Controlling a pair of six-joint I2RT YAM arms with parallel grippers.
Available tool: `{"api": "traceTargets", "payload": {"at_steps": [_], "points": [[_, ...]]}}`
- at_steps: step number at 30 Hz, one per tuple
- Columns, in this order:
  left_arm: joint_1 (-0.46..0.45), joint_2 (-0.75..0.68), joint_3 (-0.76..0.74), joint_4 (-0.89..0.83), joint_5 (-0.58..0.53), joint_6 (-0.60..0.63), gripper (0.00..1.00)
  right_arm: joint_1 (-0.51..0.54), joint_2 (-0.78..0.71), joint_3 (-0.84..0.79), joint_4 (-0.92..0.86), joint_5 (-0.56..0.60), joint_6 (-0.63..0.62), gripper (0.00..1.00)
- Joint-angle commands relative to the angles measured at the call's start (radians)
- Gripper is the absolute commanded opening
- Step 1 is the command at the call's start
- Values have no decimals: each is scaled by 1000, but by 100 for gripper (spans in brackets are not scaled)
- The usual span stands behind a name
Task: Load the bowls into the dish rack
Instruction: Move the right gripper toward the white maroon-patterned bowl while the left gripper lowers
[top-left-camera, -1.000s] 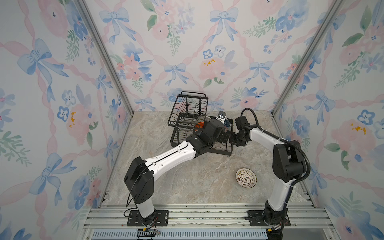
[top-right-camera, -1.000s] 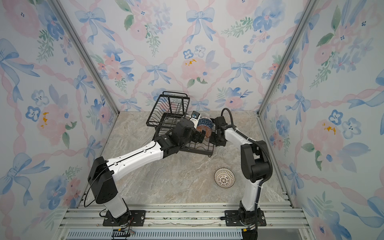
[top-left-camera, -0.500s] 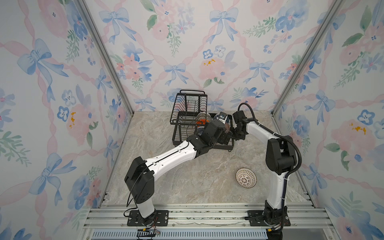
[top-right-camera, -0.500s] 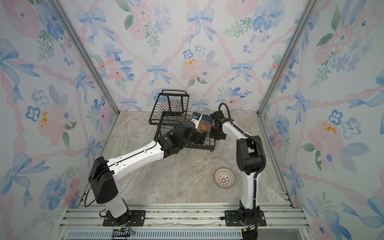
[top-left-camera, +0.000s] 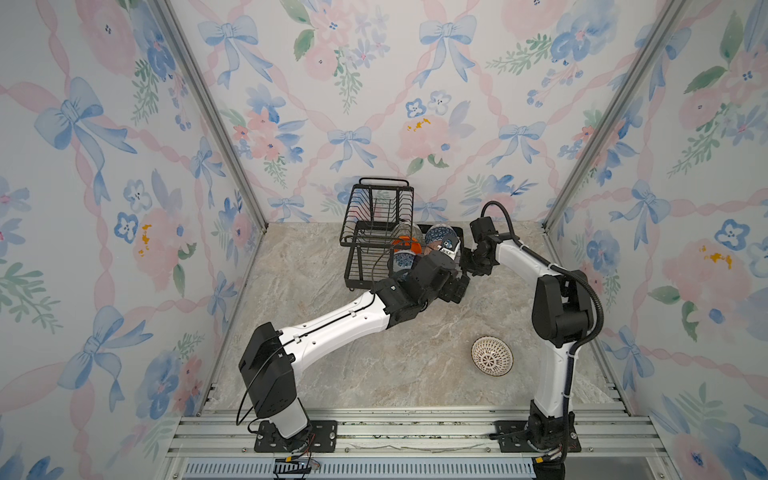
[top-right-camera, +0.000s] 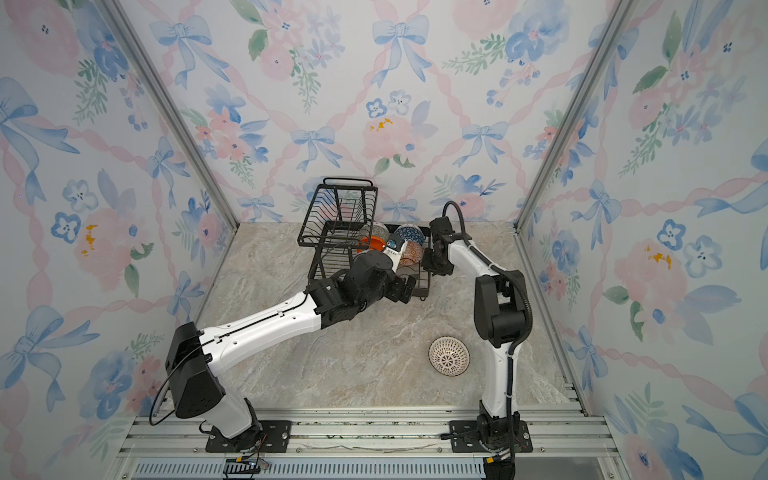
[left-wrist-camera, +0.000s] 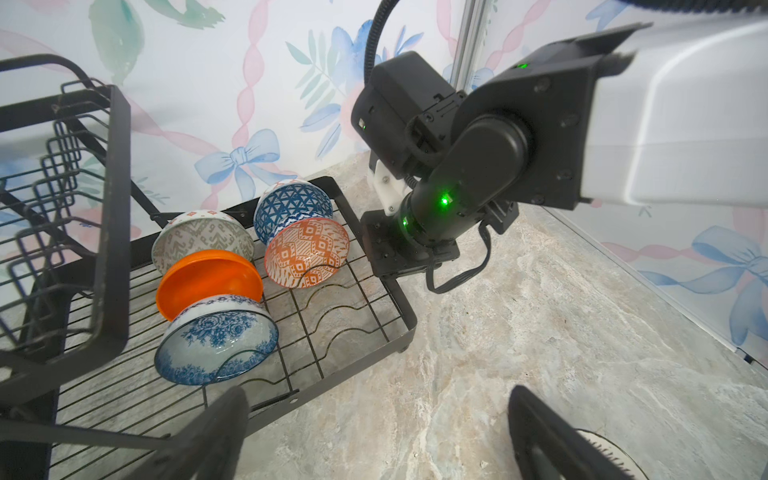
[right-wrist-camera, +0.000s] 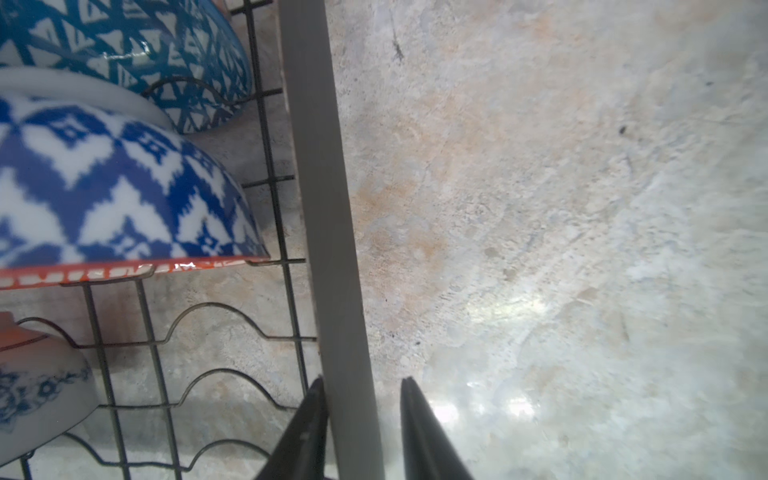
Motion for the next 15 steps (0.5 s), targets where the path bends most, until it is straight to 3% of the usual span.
{"api": "traceTargets", "payload": {"at_steps": [1,10,12,15], "points": [[0,-55,-44,-9,-23,-11,98,-18,-120,-18,-49,43,-10,41],[-16,-154,-133,-7,-63,-24,98,-30,-303,-46,-229,160,-45,78],[-27,-167,-145,-6,-78,-15,98,-30,-360,-81,-240,174,-44,97],[-45,-180,-157,-5,-105,-11,98,-28,-454,-132,-259,194,-45,97]]}}
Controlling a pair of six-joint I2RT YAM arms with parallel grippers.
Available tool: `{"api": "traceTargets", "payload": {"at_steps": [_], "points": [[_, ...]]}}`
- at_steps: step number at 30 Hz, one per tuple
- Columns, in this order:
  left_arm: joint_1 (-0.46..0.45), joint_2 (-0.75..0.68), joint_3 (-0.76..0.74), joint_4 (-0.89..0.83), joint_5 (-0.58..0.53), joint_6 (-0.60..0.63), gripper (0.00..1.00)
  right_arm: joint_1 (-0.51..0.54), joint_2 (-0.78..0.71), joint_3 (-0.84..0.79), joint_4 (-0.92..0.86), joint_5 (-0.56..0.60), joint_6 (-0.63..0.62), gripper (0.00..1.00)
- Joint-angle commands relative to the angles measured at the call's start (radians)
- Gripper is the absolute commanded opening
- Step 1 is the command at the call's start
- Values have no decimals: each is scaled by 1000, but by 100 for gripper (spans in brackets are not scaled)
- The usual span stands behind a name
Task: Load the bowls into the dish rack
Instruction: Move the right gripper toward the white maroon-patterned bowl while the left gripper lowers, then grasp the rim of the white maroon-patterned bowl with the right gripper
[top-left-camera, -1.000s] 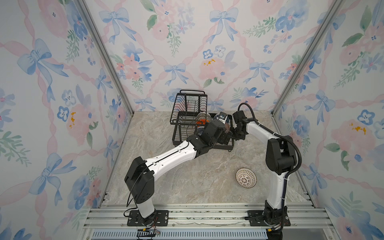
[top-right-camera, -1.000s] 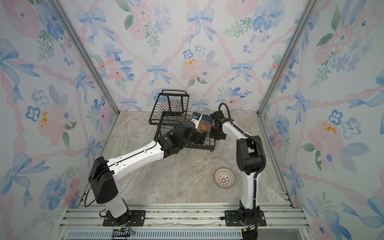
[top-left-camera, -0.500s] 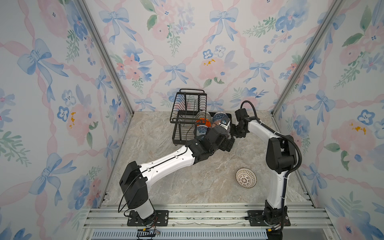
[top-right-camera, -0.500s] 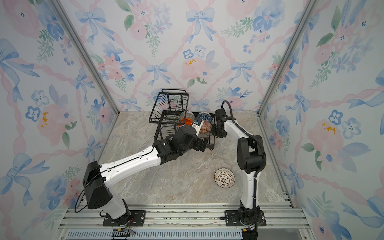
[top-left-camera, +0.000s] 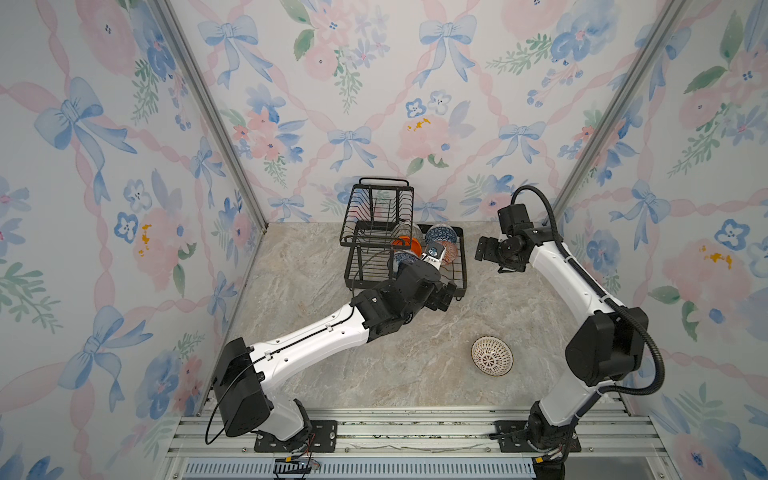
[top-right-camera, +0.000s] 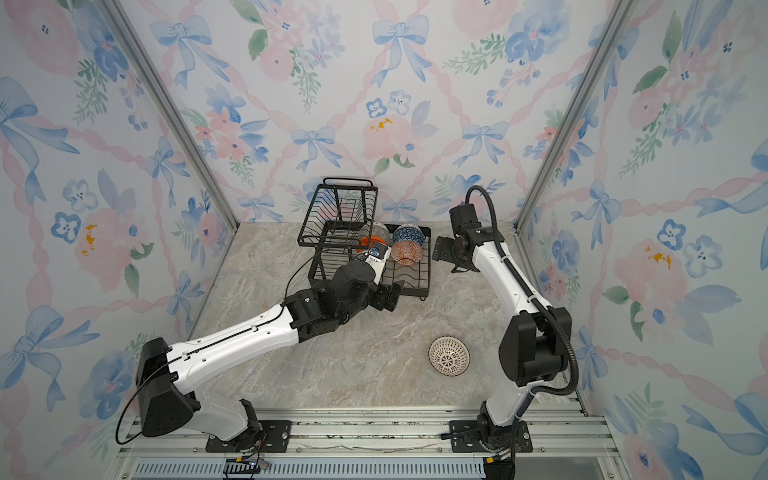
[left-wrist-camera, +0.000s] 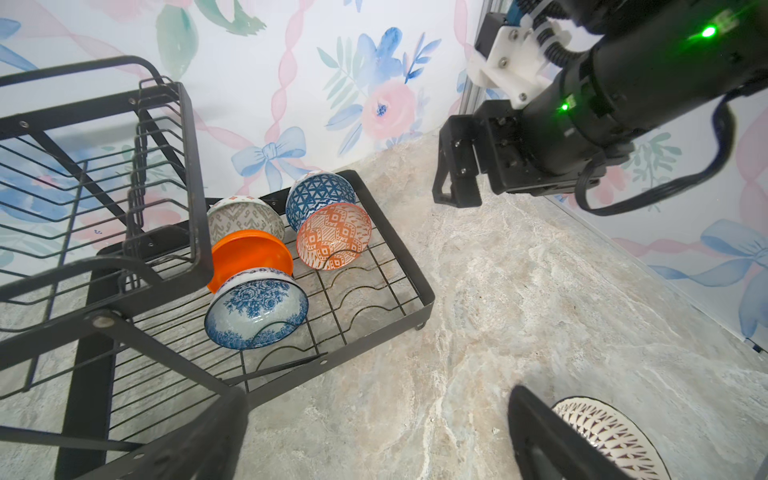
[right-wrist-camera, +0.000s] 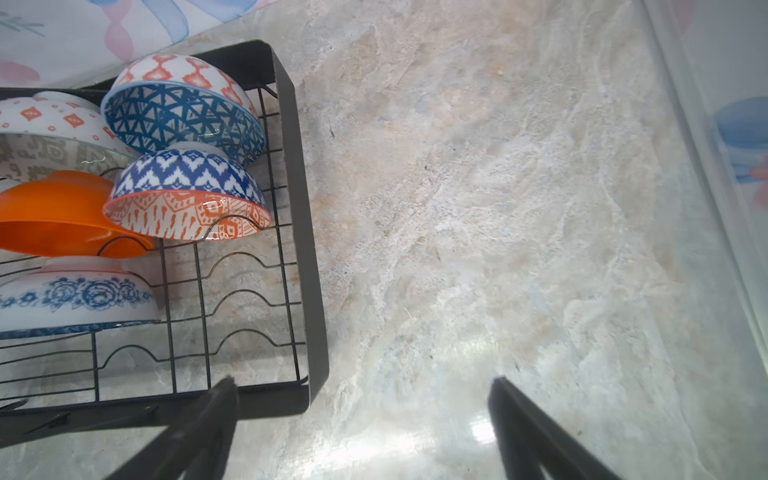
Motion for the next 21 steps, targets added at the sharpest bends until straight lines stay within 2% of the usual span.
{"api": "traceTargets", "payload": {"at_steps": [1,5,9,12,14,16,21], "points": [[-23,-27,-22,-2,-46,-6,98,-3,-96,-48,-98,62,-6,97],[-50,-40,-47,-1,-62,-33,98,6,-209,-95,-153,104,-6,97],[-82,-44,-83,-1,-91,-44,98,27,-341,-171,-174,244,-50,97],[-110,-48,-99,0,-117,-60,98,22,-427,-216,-179,291,-85,97],[-127,-45,-101,0,-122,-75,98,9,-487,-247,-182,322,-48,97],[-145,-34,-100,0,-132,-81,98,-11,-540,-288,-180,310,-4,97],[-200,5,-94,-3,-170,-111,98,-51,-628,-384,-203,119,16,97]]}}
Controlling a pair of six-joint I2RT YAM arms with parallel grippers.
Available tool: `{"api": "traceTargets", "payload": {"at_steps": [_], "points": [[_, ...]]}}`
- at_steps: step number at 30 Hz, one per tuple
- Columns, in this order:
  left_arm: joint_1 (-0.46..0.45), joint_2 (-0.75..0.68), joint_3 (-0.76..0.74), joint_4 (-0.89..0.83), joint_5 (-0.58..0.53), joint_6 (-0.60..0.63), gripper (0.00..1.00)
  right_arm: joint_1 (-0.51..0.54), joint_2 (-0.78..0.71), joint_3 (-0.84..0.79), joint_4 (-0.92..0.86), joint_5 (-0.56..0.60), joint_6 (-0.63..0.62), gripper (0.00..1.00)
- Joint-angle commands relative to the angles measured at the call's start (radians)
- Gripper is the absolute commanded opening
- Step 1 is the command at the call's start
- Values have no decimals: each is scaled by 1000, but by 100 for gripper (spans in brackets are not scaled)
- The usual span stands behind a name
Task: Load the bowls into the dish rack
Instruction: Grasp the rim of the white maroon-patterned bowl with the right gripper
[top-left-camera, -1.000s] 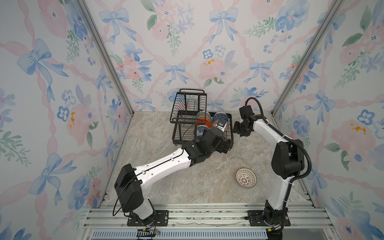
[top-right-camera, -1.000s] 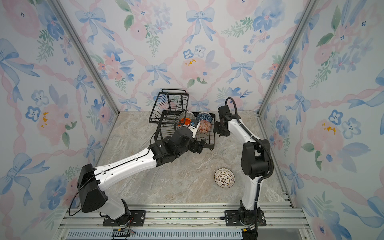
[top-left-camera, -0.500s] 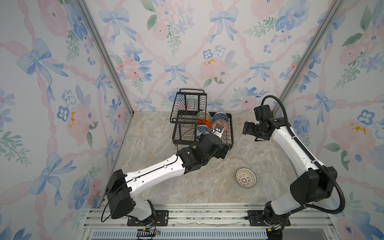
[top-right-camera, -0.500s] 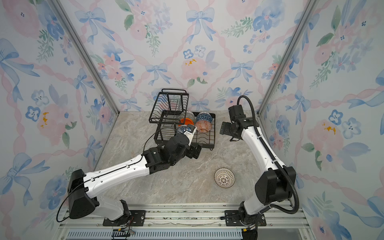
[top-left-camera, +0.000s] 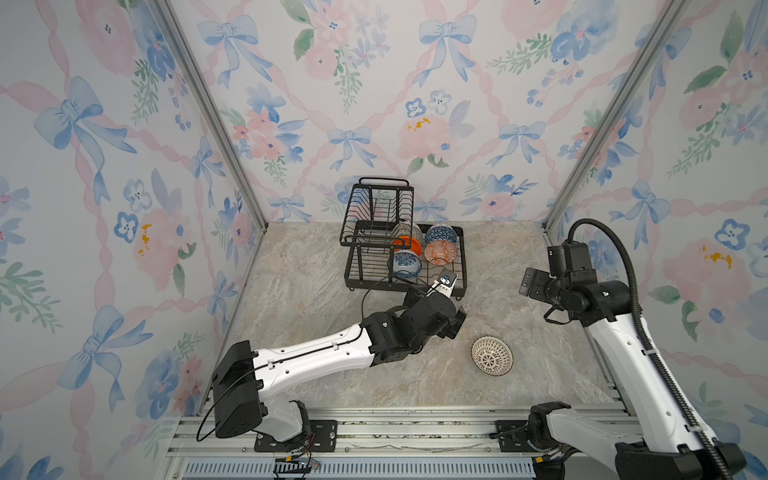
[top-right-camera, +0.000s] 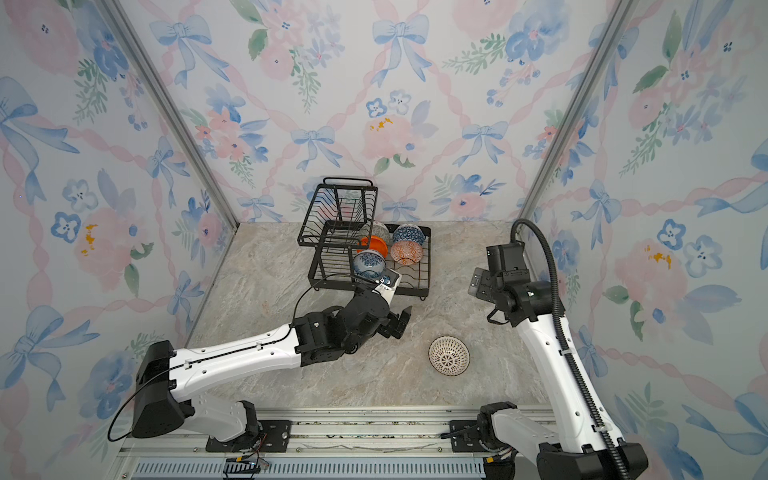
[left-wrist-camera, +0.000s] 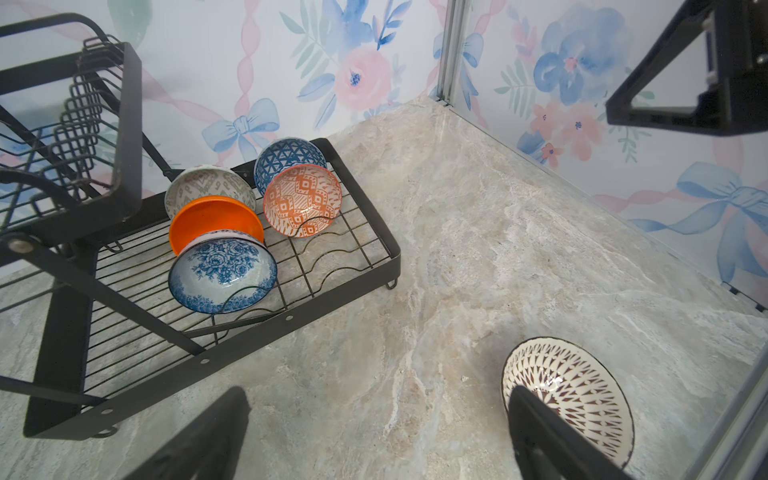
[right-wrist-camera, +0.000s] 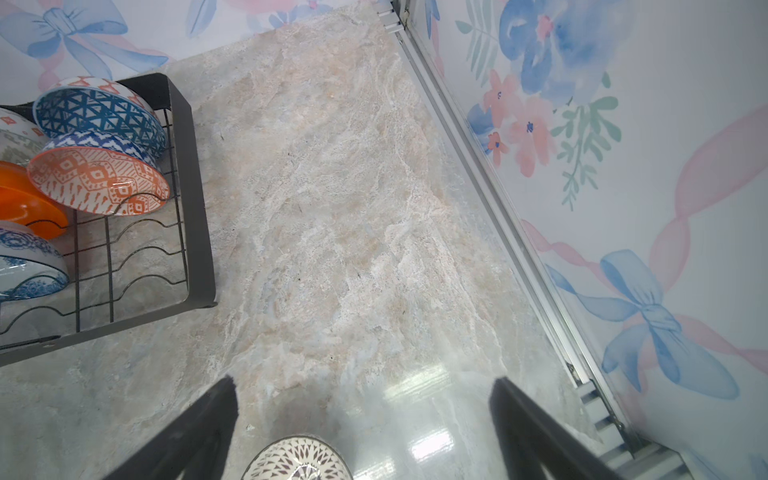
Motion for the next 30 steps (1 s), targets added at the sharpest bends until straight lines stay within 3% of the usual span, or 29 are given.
{"api": "traceTargets", "payload": {"at_steps": [1,8,11,13,17,22,30], "points": [[-40,28,-4,-2,-45,-54,98,-10,-28,-54,-69,-123,34,97],[-107,120,-16,-2,-37,-195,98,-4,-224,-263,-130,-234,49,97],[-128,159,-5,0,-43,-235,98,57,-291,-287,-115,-245,85,97],[-134,188,3,-1,-35,-244,98,75,-277,-295,-146,-227,131,97],[-139,210,-1,1,-33,-238,98,93,-226,-379,-163,-300,187,97],[-139,202,-26,1,-22,-235,98,117,-272,-491,-115,-314,320,99],[-127,167,-61,0,18,-224,98,140,-214,-533,-48,-306,377,93]]}}
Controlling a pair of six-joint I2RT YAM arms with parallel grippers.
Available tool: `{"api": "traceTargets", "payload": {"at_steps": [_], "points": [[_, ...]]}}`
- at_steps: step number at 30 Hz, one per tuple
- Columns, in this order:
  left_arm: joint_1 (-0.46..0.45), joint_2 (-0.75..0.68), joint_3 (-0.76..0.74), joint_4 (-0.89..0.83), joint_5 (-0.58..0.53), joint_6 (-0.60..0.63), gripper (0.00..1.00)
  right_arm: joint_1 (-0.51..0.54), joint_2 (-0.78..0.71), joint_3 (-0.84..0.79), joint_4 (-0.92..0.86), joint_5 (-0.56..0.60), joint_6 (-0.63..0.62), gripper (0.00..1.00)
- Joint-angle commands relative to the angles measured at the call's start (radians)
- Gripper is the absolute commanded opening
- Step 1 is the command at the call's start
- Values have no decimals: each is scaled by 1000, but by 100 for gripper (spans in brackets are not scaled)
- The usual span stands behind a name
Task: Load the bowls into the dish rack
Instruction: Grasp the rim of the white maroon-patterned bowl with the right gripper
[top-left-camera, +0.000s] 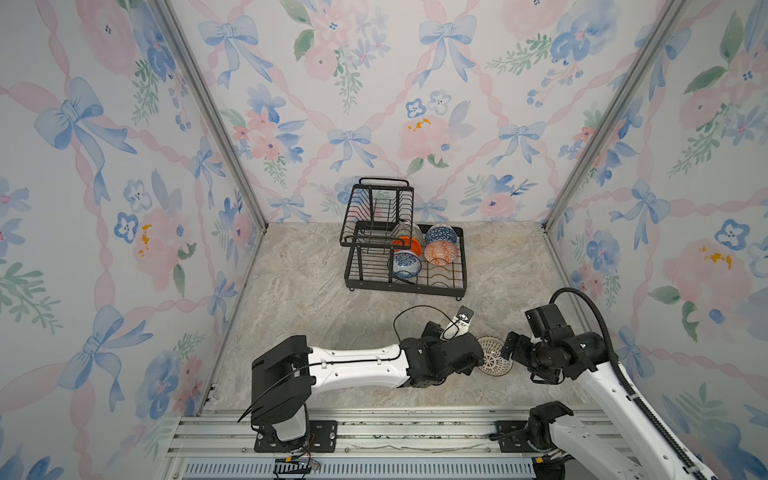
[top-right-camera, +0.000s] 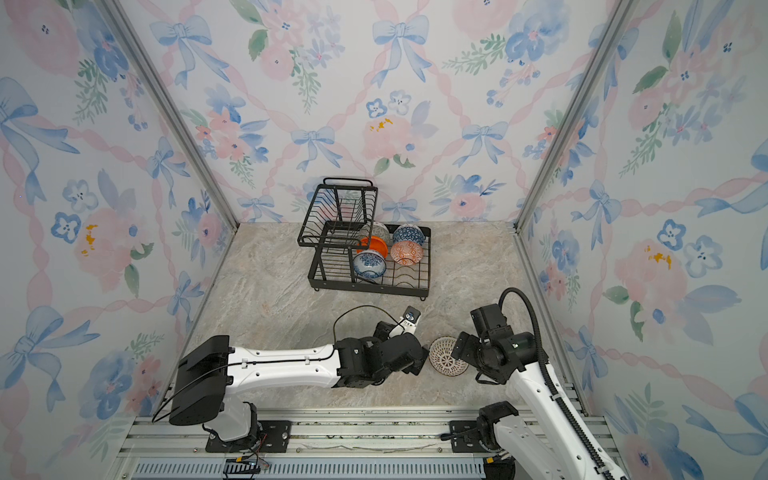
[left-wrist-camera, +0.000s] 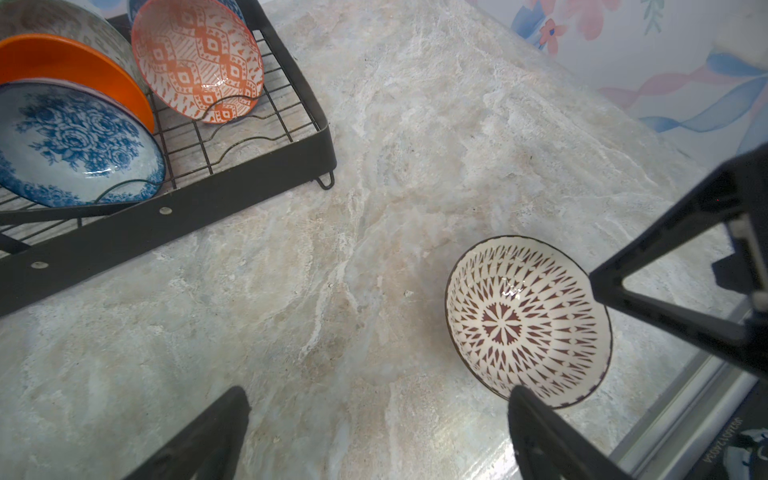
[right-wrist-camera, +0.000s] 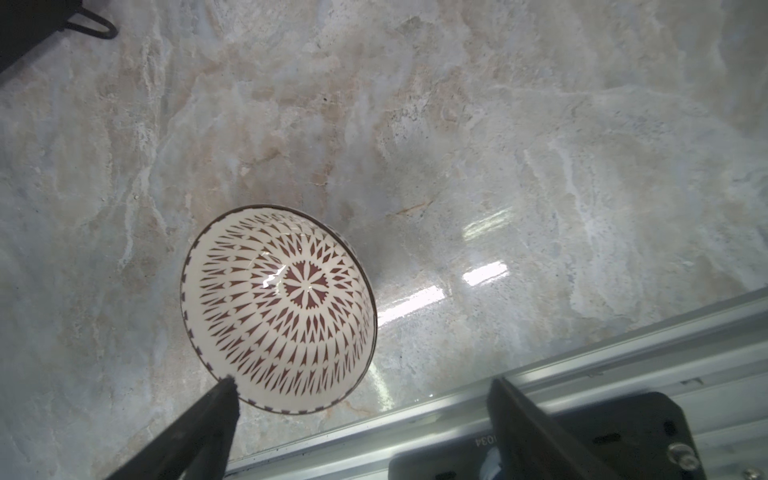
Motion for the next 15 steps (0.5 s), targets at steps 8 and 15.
{"api": "traceTargets", "payload": {"at_steps": [8,15], "points": [[54,-57,-24,0,119,30,98,27,79,-101,142,11,94,81],[83,-45,-4,-1,156,48,98,30,176,-139,246,-14,95,64]]}}
